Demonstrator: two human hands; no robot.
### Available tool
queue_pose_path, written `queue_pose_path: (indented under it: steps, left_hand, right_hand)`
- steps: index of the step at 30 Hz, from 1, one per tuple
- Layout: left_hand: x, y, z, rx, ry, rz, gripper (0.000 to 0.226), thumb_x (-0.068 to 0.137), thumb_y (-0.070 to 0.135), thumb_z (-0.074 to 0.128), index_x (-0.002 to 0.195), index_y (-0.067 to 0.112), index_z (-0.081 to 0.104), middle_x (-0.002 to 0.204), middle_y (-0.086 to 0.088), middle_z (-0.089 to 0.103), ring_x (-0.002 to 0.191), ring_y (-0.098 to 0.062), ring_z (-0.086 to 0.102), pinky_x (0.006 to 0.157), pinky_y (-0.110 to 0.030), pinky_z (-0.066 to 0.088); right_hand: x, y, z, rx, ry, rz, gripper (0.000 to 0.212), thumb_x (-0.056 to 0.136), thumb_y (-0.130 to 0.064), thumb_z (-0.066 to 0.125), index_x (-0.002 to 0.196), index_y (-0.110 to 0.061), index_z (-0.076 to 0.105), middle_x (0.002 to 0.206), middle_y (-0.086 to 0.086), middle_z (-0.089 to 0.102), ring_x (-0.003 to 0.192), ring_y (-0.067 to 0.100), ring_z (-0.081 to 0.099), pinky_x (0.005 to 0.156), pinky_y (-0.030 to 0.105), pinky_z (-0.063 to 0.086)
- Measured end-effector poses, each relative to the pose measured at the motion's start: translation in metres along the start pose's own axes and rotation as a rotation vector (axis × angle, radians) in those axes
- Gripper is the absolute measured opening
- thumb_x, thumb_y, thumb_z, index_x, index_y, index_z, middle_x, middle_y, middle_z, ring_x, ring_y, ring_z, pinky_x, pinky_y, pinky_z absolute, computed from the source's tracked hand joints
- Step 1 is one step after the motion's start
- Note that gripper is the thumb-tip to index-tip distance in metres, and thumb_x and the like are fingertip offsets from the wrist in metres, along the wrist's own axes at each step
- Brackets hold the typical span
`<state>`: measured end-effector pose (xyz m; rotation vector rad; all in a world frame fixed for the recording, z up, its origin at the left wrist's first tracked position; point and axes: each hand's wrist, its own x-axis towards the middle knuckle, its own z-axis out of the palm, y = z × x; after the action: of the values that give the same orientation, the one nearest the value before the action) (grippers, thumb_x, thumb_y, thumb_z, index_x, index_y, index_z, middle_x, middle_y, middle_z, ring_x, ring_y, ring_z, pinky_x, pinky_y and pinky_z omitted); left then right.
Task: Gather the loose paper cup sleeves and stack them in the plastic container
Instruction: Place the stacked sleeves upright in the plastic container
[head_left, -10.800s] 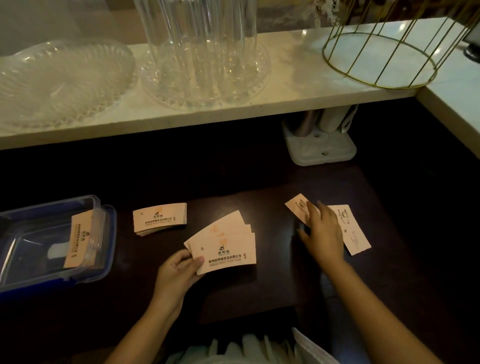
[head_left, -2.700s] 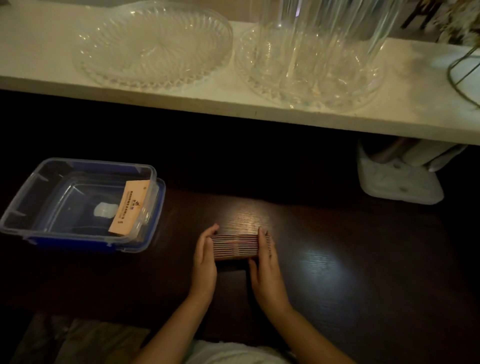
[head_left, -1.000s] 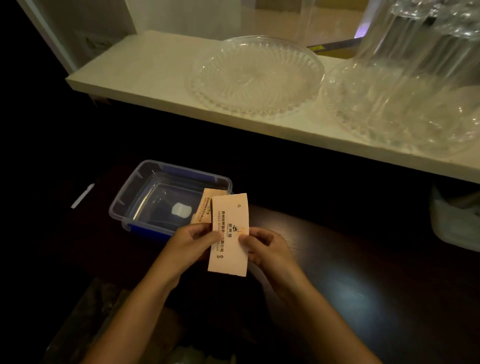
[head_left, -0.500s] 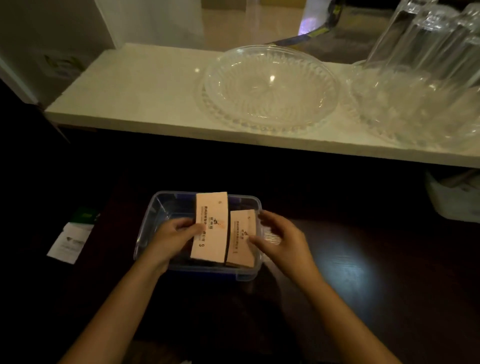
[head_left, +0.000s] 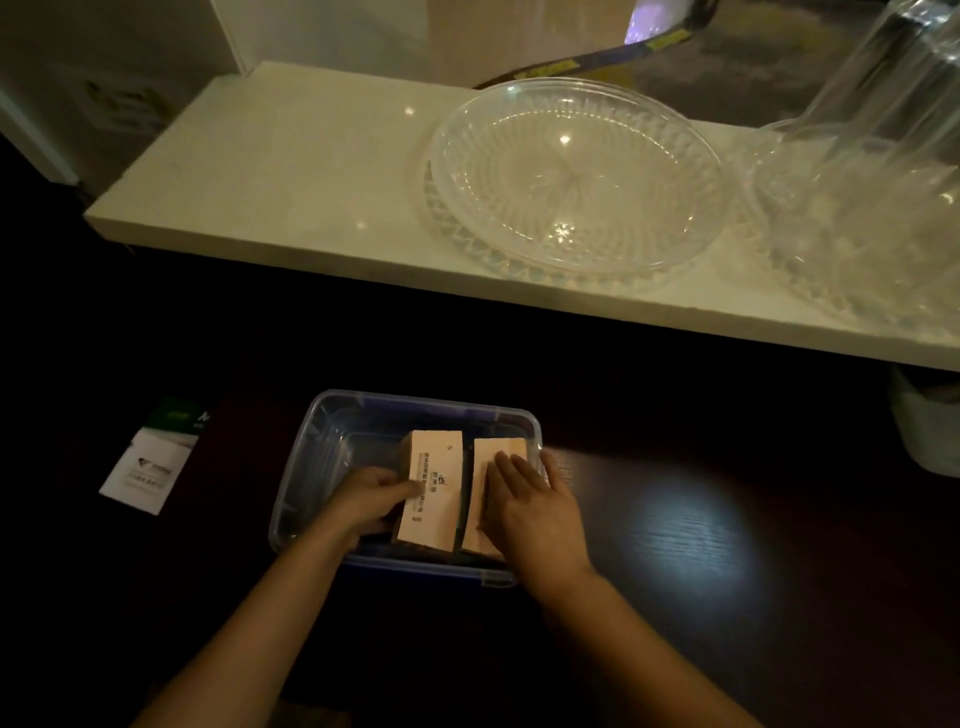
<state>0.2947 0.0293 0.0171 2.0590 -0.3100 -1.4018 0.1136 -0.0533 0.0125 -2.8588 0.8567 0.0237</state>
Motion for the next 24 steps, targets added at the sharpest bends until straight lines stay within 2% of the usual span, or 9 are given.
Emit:
queue_pose_path:
  steps: [3,7,10,12,14,17,21,24]
  left_hand:
    - [-0.001,0.002,0.006,0.018,-0.026,-0.004,0.007,0.084,0.019,0.059,0.09,0.016,0.061,0.088,0.0,0.066,0.077,-0.009,0.06,0.058,-0.025,0.044]
    - [-0.003,0.006,0.013,0.148,-0.013,0.075,0.024,0.087,0.019,0.054,0.109,0.012,0.058,0.101,-0.003,0.065,0.082,-0.009,0.059,0.058,-0.022,0.041]
    - [-0.002,0.008,0.016,0.214,0.036,0.093,0.028,0.089,0.017,0.051,0.116,0.01,0.055,0.117,-0.011,0.064,0.102,-0.021,0.06,0.069,-0.025,0.044]
    - [-0.002,0.008,0.018,0.245,0.053,0.096,0.028,0.089,0.017,0.051,0.115,0.011,0.055,0.118,-0.012,0.063,0.106,-0.024,0.06,0.077,-0.029,0.045]
    - [-0.001,0.006,0.02,0.269,0.076,0.11,0.027,0.089,0.017,0.05,0.114,0.009,0.057,0.118,-0.013,0.063,0.105,-0.024,0.06,0.079,-0.03,0.046]
    - [-0.001,0.004,0.023,0.275,0.093,0.122,0.026,0.09,0.016,0.049,0.113,0.008,0.058,0.117,-0.014,0.064,0.104,-0.025,0.061,0.076,-0.028,0.047]
    - [-0.002,0.002,0.024,0.24,0.054,0.117,0.025,0.09,0.016,0.05,0.112,0.008,0.058,0.117,-0.014,0.064,0.104,-0.024,0.061,0.06,-0.019,0.043]
    - [-0.002,0.001,0.025,0.239,0.067,0.126,0.026,0.09,0.016,0.05,0.113,0.008,0.058,0.118,-0.014,0.064,0.104,-0.024,0.06,0.059,-0.019,0.042]
  right_hand:
    - [0.0,0.001,0.002,-0.019,-0.01,0.002,0.057,0.085,-0.034,0.057,0.133,-0.011,0.037,0.143,0.012,0.041,0.134,0.025,0.032,0.108,0.047,0.0]
    - [0.0,0.0,0.003,-0.001,-0.022,0.026,0.06,0.082,-0.036,0.059,0.132,-0.01,0.038,0.143,0.012,0.041,0.135,0.025,0.031,0.107,0.046,0.001]
    - [0.001,-0.001,0.004,0.005,-0.033,0.036,0.062,0.083,-0.037,0.058,0.134,-0.01,0.034,0.146,0.012,0.036,0.137,0.026,0.025,0.107,0.045,-0.002]
    - [0.001,-0.002,0.003,0.009,-0.028,0.035,0.062,0.084,-0.036,0.057,0.135,-0.01,0.033,0.147,0.012,0.034,0.138,0.026,0.024,0.107,0.045,-0.003]
    - [0.0,-0.002,0.001,0.018,-0.022,0.029,0.061,0.085,-0.035,0.056,0.135,-0.01,0.033,0.147,0.012,0.033,0.138,0.026,0.023,0.108,0.045,-0.002]
    - [0.0,-0.003,-0.002,0.013,-0.027,0.024,0.061,0.086,-0.034,0.055,0.136,-0.009,0.031,0.148,0.013,0.031,0.139,0.026,0.022,0.11,0.046,-0.001]
    - [0.0,-0.004,-0.004,0.012,-0.036,0.017,0.06,0.086,-0.033,0.055,0.136,-0.009,0.032,0.148,0.013,0.031,0.138,0.027,0.023,0.113,0.048,0.004]
    - [-0.001,-0.005,-0.006,0.023,-0.037,0.019,0.059,0.085,-0.032,0.057,0.135,-0.01,0.034,0.147,0.012,0.033,0.138,0.027,0.024,0.114,0.049,0.008]
